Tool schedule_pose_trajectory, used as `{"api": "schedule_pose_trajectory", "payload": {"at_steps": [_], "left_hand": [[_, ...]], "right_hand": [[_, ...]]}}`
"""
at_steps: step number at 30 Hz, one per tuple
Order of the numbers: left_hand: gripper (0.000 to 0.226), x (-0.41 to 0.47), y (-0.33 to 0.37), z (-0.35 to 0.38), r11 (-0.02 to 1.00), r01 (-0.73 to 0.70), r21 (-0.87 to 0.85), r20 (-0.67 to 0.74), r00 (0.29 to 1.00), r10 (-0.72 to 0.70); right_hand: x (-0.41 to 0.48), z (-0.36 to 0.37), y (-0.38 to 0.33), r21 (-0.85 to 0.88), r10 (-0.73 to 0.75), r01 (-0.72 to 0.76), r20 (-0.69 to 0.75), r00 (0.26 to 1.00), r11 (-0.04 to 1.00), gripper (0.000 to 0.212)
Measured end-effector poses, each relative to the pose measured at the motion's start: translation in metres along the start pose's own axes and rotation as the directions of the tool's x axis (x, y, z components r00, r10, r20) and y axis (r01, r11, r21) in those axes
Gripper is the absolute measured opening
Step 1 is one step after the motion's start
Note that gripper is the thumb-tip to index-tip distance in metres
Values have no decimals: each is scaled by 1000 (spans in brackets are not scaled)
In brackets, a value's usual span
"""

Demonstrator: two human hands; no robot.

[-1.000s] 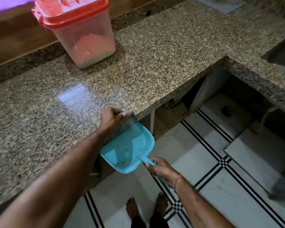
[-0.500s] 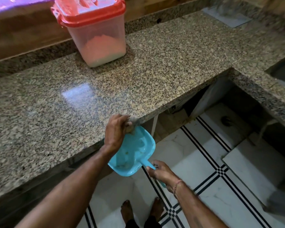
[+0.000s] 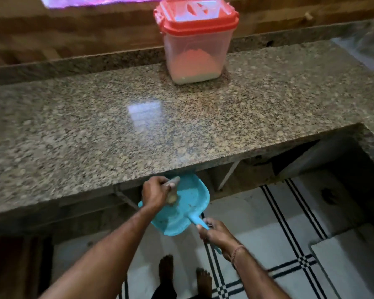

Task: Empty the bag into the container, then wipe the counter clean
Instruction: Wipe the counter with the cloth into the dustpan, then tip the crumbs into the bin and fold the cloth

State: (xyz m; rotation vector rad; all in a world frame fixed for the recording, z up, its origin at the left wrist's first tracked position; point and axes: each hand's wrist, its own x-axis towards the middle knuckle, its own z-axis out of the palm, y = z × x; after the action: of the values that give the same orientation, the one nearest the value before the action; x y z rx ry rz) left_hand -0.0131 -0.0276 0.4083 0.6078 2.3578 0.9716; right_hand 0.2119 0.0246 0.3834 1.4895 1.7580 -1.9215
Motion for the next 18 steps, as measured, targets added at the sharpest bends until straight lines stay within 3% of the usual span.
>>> {"api": "schedule_pose_trajectory", "payload": {"at_steps": [3,6,9,11,15,18], "left_hand": [[8,-16,-38,-37,974,134,-185,-163,973,-165],[4,-51,-91,-72,925,218,-311,-336,885,-322],[4,-99,-146,-100,852,312,-421,-460,736,-497],[8,-133,-189,-118,787,368,-496,-502,618,-605],[25,-210,-273,-148,651,422,-631,-527,382,-759],[32,-263,-313,-162,566,395,-723,-509,250,-824]], "right_hand": [[4,25,-4,-81,-49,61,144,988,995,22],[8,56,-8,-181,-62,115,273,960,977,24],[11,98,-10,-282,-56,176,388,920,943,18],[11,133,-8,-333,-51,232,474,879,914,27],[5,213,8,-441,10,332,613,790,834,37],[-9,273,21,-518,66,341,617,784,784,36]]}}
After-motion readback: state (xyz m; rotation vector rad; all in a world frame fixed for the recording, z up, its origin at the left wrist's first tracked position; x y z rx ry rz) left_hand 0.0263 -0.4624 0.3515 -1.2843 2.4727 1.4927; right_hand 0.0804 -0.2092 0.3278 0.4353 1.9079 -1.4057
